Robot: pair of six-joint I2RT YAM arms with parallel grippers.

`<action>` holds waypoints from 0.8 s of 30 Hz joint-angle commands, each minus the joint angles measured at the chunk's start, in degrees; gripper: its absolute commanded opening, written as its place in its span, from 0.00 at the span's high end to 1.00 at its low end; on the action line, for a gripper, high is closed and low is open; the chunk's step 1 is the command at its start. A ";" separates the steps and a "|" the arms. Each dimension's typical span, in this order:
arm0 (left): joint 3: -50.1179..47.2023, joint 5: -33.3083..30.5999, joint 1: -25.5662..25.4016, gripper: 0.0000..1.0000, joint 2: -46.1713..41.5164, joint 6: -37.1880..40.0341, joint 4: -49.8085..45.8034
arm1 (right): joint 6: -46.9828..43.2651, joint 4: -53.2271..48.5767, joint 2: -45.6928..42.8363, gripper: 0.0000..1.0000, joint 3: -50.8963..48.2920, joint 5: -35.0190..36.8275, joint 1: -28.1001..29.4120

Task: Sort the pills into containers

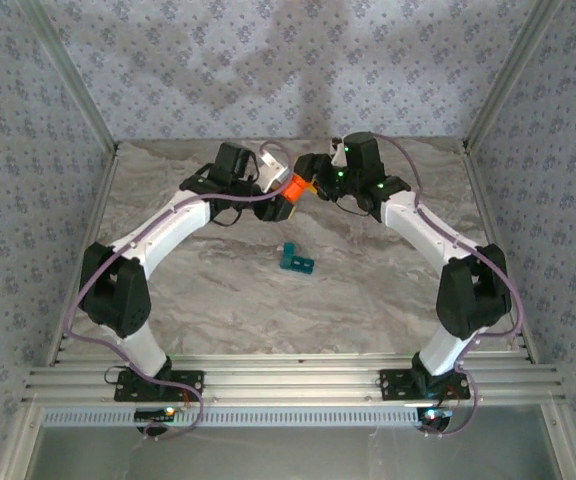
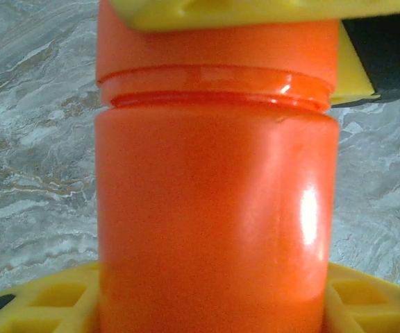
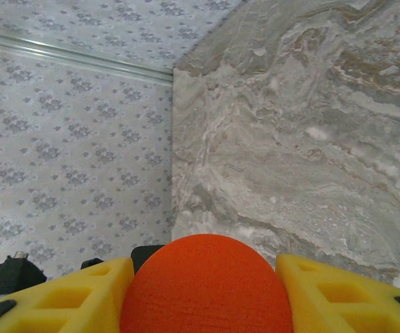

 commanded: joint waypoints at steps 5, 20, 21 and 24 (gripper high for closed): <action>2.12 2.92 0.14 1.00 -0.25 -1.86 3.83 | -3.47 11.45 0.39 0.55 -4.50 -8.12 -2.31; 2.21 5.03 2.03 1.00 -0.81 -4.20 4.57 | -10.17 9.33 -5.93 0.22 -7.55 -5.41 -5.89; 2.21 4.37 1.91 1.00 -0.79 -3.50 4.06 | -9.40 8.34 -6.52 0.21 -7.57 -3.89 -6.19; 2.01 1.52 1.28 1.00 -0.79 -0.89 2.55 | -8.03 4.14 -9.05 0.19 -8.02 2.89 -6.66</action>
